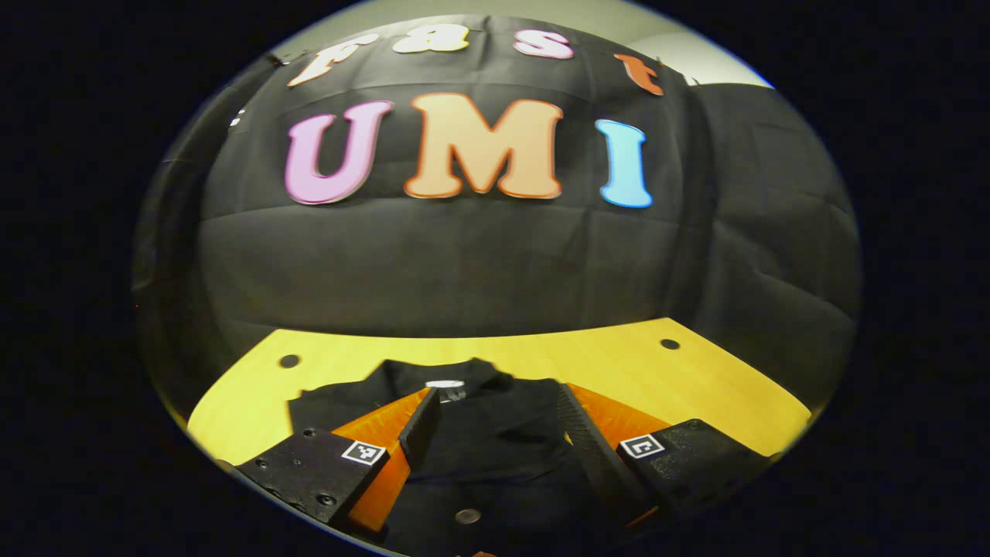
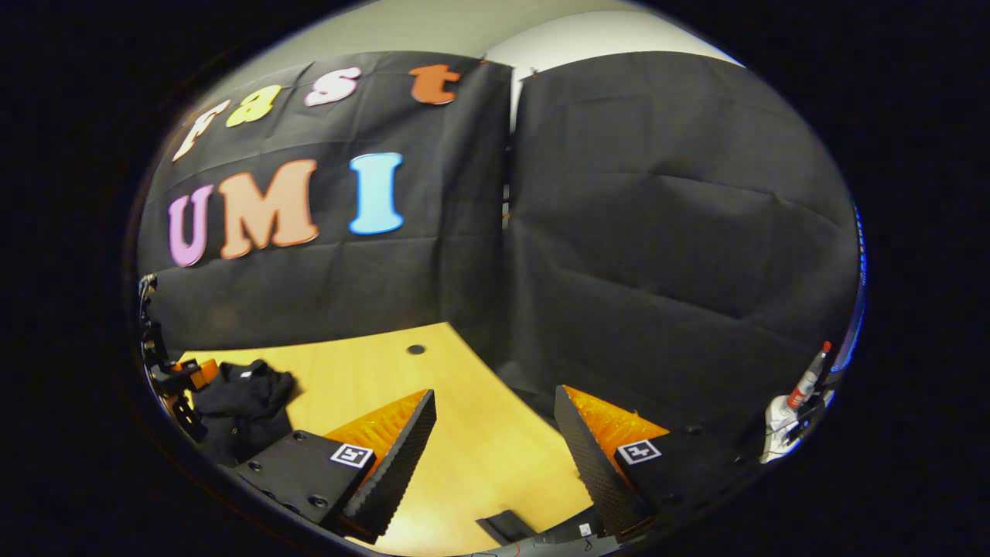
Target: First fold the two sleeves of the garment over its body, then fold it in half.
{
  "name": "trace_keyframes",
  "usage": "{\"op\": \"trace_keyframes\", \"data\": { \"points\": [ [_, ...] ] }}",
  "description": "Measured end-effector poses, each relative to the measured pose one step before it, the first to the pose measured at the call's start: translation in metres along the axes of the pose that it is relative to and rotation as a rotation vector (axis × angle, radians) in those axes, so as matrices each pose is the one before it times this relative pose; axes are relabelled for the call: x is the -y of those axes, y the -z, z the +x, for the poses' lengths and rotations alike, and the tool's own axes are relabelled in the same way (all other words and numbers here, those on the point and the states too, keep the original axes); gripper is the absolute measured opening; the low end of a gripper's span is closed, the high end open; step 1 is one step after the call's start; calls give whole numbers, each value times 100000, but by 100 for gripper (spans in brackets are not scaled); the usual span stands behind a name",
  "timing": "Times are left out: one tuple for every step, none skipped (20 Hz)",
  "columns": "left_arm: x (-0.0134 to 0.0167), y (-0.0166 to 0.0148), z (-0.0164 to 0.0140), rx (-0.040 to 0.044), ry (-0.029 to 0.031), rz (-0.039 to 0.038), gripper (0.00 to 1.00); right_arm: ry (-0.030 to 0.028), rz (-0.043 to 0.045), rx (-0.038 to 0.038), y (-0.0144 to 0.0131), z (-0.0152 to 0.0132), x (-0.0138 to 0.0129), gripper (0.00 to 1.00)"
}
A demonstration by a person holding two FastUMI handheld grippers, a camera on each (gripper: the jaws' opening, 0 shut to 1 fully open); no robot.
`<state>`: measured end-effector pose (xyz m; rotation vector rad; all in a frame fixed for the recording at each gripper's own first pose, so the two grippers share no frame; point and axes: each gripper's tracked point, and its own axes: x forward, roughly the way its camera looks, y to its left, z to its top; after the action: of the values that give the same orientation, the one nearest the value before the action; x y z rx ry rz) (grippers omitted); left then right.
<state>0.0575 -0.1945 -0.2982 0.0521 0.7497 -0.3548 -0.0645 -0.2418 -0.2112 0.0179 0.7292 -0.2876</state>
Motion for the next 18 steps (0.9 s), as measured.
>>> {"op": "trace_keyframes", "data": {
  "points": [
    [-2504,550,-2369,-453,-4424,230,94,-6294,-3576,-2777,1611,352,-2080,98],
    [-2965,749,-2689,-1307,-6163,1822,94,-6794,-3679,-3772,1701,248,-2295,99],
    [-2591,1019,-1994,-1435,-4874,2147,94,-7290,-3504,-3360,1714,313,-2375,98],
    [-2525,1226,-2132,-1916,-5286,2423,94,-8231,-3097,-3238,1743,234,-2604,99],
    [-2306,1548,-1972,-2280,-4830,1381,93,-8130,-2766,-3491,1365,751,-2676,99],
    [-1808,1685,-1965,-3285,-3896,90,93,-7884,-2781,-3237,1456,641,-2356,99],
    [-1702,2273,-1991,-4542,-3566,-1334,94,-6929,-3230,-2695,1096,716,-2151,99],
    [-1152,1884,-1825,-3496,-2573,-2324,93,-5450,-3785,-2202,1335,702,-1525,99],
    [-827,1866,-1468,-2781,-2183,-3074,94,-4463,-4075,-2879,1303,812,-1560,99],
    [-527,1800,-1371,-2707,-1457,-3406,93,-3417,-3356,-2816,1303,669,-1126,99],
    [-385,1902,-1086,-2295,-1380,-3193,93,-3169,-1939,-2790,1257,442,-1019,100],
    [-218,1797,-873,-2671,-1450,-2874,93,-2278,-759,-3392,1097,770,-589,99],
    [40,1788,-483,-2582,-772,-2675,94,-990,-19,-3866,1262,789,-291,99],
    [253,1704,-380,-3157,-373,-2405,93,-297,891,-3443,1227,678,-127,100],
    [314,1899,-88,-4925,196,-1812,93,-711,1673,-2972,579,939,55,100],
    [369,1805,-47,-5087,-12,715,94,-1095,2155,-2812,178,685,62,100],
    [-120,1290,141,-2789,-743,1397,94,-256,1512,-2784,-377,236,249,99],
    [-192,670,129,-1375,-1126,1393,95,448,-569,-2534,-377,-57,366,99]
  ]
}}
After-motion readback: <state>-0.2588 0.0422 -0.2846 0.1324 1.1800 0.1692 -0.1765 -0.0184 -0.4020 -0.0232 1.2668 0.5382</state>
